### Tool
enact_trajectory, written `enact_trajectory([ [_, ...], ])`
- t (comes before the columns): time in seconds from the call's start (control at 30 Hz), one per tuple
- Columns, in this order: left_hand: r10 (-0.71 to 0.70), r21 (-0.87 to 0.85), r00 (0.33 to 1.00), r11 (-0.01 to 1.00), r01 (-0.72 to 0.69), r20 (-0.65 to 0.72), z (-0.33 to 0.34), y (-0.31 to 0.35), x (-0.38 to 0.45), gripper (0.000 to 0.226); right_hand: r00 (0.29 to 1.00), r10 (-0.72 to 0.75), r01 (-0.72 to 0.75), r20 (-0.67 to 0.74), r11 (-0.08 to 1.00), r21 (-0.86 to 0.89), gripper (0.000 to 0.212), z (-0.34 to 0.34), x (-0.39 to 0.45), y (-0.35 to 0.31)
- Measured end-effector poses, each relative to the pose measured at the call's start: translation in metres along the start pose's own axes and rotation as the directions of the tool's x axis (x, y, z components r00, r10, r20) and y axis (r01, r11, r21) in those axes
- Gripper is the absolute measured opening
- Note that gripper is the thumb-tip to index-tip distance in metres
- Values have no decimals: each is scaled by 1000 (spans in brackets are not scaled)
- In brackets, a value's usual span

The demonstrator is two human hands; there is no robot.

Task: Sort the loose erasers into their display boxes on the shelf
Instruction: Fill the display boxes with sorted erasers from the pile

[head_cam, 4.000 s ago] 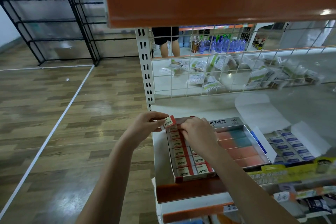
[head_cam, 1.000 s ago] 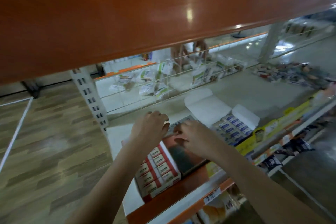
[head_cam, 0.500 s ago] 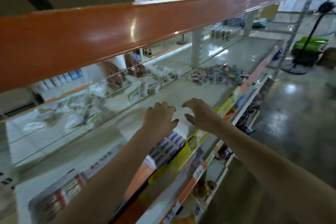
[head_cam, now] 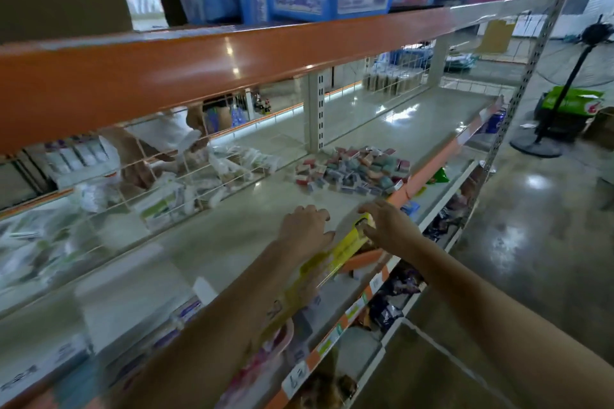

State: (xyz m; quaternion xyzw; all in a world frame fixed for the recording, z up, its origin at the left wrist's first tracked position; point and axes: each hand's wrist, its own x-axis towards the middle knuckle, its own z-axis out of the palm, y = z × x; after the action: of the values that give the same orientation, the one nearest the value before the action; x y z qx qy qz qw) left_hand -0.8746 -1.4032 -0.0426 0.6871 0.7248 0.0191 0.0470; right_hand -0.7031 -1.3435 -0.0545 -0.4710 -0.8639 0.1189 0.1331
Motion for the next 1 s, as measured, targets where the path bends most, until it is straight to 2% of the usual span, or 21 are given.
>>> enact_trajectory([
  [0.23,-12,-11,1000,1000,12,16,14,22,53,39,995,101,-101,-6,994,48,34,-4,37,57],
  [0.43,40,-24,999,999,-40,-10,16,19,99,35,975,211,-207,-64,976,66,33,-10,76,90],
  [0.53,25,-55,1000,998,-26,-14,20,13,122,30,969,237,-235,-70,971,35,25,-9,92,105],
  [0.67,13,0,1000,1000,-13,-5,23,13,144,32,978,208,-207,-33,978,22,24,2,107,121],
  [0.83,7,-35,998,999,-9,-60,33,8,163,39,984,157,-154,-84,987,35,24,10,116,134],
  [1.0,-35,-71,995,997,28,-97,37,9,173,27,995,89,-88,-46,996,18,30,8,116,144],
])
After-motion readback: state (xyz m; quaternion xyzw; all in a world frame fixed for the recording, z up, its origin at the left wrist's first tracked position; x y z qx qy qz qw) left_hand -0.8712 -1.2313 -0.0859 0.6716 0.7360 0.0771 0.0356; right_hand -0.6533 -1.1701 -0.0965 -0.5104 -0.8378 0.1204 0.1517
